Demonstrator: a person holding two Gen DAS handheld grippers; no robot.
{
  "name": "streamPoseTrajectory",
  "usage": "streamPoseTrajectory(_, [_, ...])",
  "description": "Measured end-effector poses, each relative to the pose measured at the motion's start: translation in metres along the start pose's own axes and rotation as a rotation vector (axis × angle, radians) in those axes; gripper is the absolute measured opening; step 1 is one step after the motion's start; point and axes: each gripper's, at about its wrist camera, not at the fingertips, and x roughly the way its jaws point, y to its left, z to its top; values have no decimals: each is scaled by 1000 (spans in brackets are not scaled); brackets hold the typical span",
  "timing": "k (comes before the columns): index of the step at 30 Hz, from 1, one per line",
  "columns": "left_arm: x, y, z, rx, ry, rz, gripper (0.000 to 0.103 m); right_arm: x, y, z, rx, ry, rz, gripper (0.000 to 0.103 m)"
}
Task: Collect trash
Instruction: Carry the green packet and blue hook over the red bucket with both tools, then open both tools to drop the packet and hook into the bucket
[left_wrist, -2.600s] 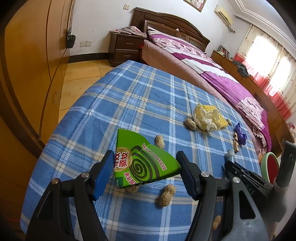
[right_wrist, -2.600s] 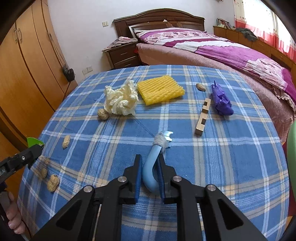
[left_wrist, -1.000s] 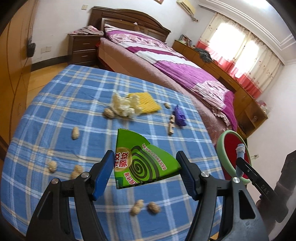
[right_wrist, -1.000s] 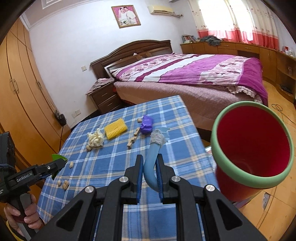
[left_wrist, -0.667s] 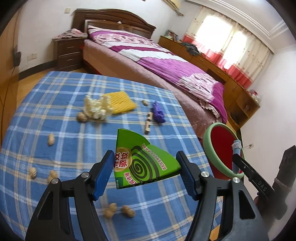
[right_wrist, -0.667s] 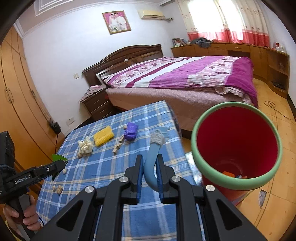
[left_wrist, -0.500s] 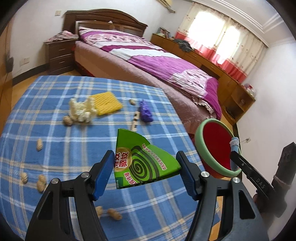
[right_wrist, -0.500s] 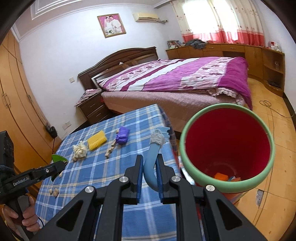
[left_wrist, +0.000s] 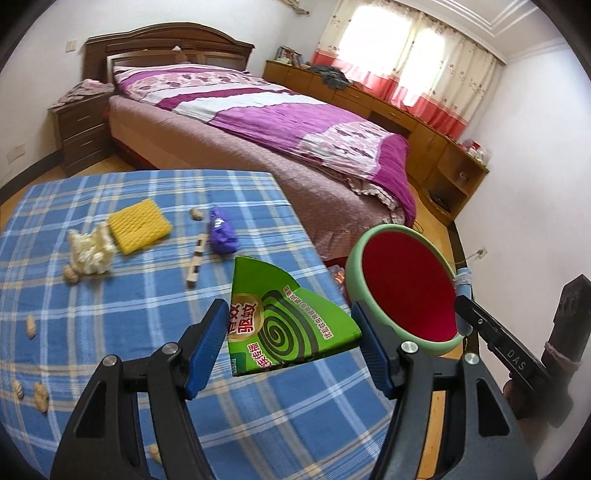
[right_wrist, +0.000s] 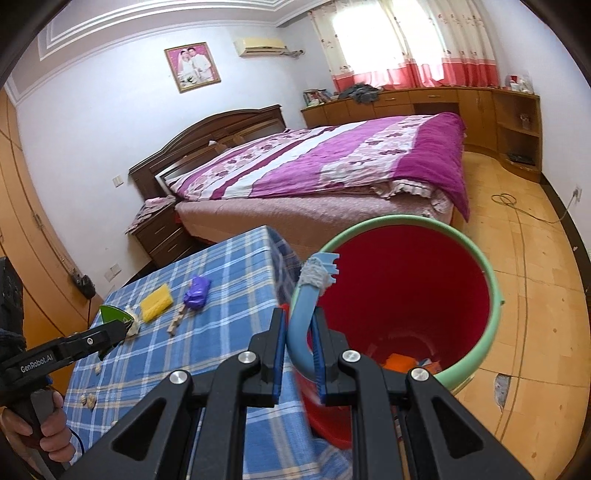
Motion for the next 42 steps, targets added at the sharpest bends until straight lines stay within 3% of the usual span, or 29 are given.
streamPoseTrajectory(14, [46,-53,12,100,44,-68,69,18,-68,1,105,24,-96,16])
streamPoseTrajectory(25, [79,-100,18,216,46,-121,69,23,-96,6,169,8,-94,17])
streamPoseTrajectory(30, [97,-116,17,263,52,-135,69,17,-102,8,176,-16,-96,31])
streamPoseTrajectory(42, [138,-142,11,304,109,-163,69,2,-122,7,231,-49,-120,37])
